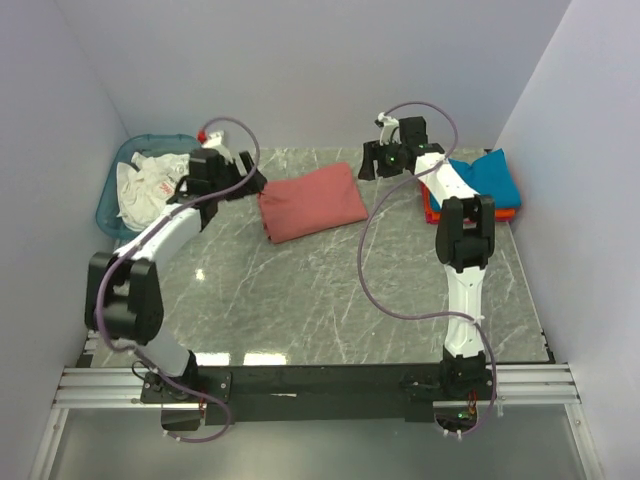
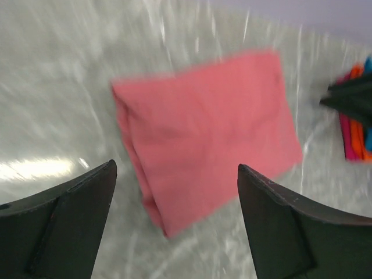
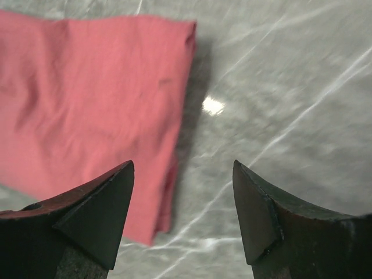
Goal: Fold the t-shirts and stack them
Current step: Fold the tshirt
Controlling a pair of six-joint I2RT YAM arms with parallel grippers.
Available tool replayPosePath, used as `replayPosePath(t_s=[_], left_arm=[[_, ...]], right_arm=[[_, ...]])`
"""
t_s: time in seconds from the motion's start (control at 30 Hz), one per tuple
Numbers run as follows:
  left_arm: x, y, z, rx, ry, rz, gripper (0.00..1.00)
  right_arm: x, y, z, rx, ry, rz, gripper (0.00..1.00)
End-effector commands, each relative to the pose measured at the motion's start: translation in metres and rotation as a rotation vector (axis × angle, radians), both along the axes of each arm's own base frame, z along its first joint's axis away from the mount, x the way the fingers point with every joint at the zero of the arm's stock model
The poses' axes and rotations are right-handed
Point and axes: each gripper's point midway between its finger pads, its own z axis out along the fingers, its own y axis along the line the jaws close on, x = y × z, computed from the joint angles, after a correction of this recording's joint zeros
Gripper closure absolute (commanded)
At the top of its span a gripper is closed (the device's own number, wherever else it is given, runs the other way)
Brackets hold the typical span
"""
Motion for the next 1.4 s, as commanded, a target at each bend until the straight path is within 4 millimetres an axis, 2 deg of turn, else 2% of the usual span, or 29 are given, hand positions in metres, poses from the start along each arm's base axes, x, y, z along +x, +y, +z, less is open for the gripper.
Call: replayPosePath(t_s=[0.0, 0.03, 0.07, 0.13, 0.17, 0.23, 0.27, 0.33, 0.5, 0.57, 0.73, 0.83, 0.93, 0.97, 1.0, 1.07, 1.1, 1.13, 1.17, 1.2, 1.23, 1.27, 1.3, 1.33, 1.37], left_arm=[[-0.025, -0.033, -0.068, -0.184, 0.274, -0.068, 0.12], [-0.022, -0.036, -0.071, -0.191, 0.288, -0.071, 0.15], [-0.02, -0.035, -0.085, -0.191, 0.322, -0.061, 0.16], [-0.018, -0.04, -0.092, -0.214, 0.337, -0.064, 0.16], [-0.016, -0.039, -0.102, -0.21, 0.358, -0.055, 0.16], [-0.012, -0.036, -0.112, -0.202, 0.395, -0.023, 0.16], [-0.012, -0.035, -0.125, -0.195, 0.436, -0.009, 0.16], [-0.013, -0.033, -0.138, -0.191, 0.481, 0.016, 0.16], [-0.019, -0.038, -0.148, -0.208, 0.514, -0.004, 0.17], [-0.022, -0.042, -0.151, -0.228, 0.537, -0.022, 0.22], [-0.034, -0.054, -0.157, -0.277, 0.578, -0.085, 0.37], [-0.048, -0.058, -0.158, -0.302, 0.585, -0.123, 0.45], [-0.06, -0.061, -0.161, -0.327, 0.592, -0.15, 0.56], [-0.063, -0.064, -0.16, -0.347, 0.595, -0.168, 0.6], [-0.066, -0.067, -0.162, -0.36, 0.598, -0.182, 0.71], [-0.069, -0.071, -0.163, -0.39, 0.602, -0.197, 0.8], [-0.077, -0.071, -0.166, -0.403, 0.62, -0.201, 0.82], [-0.078, -0.072, -0.162, -0.412, 0.602, -0.207, 0.82], [-0.081, -0.071, -0.161, -0.421, 0.601, -0.202, 0.83], [-0.093, -0.07, -0.168, -0.423, 0.623, -0.197, 0.83], [-0.098, -0.07, -0.163, -0.431, 0.612, -0.205, 0.85], [-0.103, -0.07, -0.162, -0.44, 0.609, -0.21, 0.86], [-0.116, -0.068, -0.17, -0.444, 0.639, -0.207, 0.87], [-0.123, -0.07, -0.166, -0.454, 0.638, -0.223, 0.87], [-0.129, -0.07, -0.165, -0.457, 0.638, -0.232, 0.86]], right_arm=[[-0.021, 0.024, -0.014, 0.139, 0.18, -0.023, 0.25], [-0.022, 0.026, -0.014, 0.163, 0.198, -0.019, 0.25], [-0.021, 0.027, -0.022, 0.168, 0.219, -0.022, 0.25], [-0.02, 0.029, -0.02, 0.181, 0.242, -0.028, 0.25], [-0.02, 0.029, -0.028, 0.182, 0.264, -0.039, 0.25], [-0.019, 0.028, -0.031, 0.184, 0.291, -0.067, 0.25], [-0.018, 0.027, -0.038, 0.179, 0.307, -0.078, 0.25], [-0.019, 0.026, -0.044, 0.178, 0.341, -0.109, 0.25], [-0.026, 0.027, -0.058, 0.178, 0.413, -0.139, 0.24], [-0.033, 0.029, -0.065, 0.185, 0.454, -0.136, 0.24], [-0.052, 0.039, -0.064, 0.243, 0.529, -0.088, 0.27], [-0.067, 0.043, -0.066, 0.261, 0.57, -0.059, 0.35], [-0.079, 0.044, -0.071, 0.273, 0.606, -0.038, 0.49], [-0.085, 0.045, -0.074, 0.273, 0.625, -0.034, 0.64], [-0.089, 0.045, -0.075, 0.273, 0.637, -0.028, 0.71], [-0.099, 0.042, -0.076, 0.263, 0.663, -0.017, 0.86], [-0.104, 0.04, -0.078, 0.253, 0.666, -0.012, 0.89], [-0.105, 0.037, -0.068, 0.247, 0.641, -0.007, 0.91], [-0.118, 0.031, -0.081, 0.234, 0.666, -0.021, 0.92], [-0.122, 0.026, -0.081, 0.226, 0.656, -0.023, 0.92], [-0.126, 0.023, -0.071, 0.22, 0.626, -0.022, 0.92], [-0.141, 0.019, -0.081, 0.212, 0.654, -0.026, 0.92], [-0.146, 0.015, -0.082, 0.207, 0.652, -0.025, 0.92], [-0.151, 0.013, -0.077, 0.207, 0.644, -0.021, 0.92], [-0.164, 0.011, -0.083, 0.204, 0.672, -0.019, 0.89]])
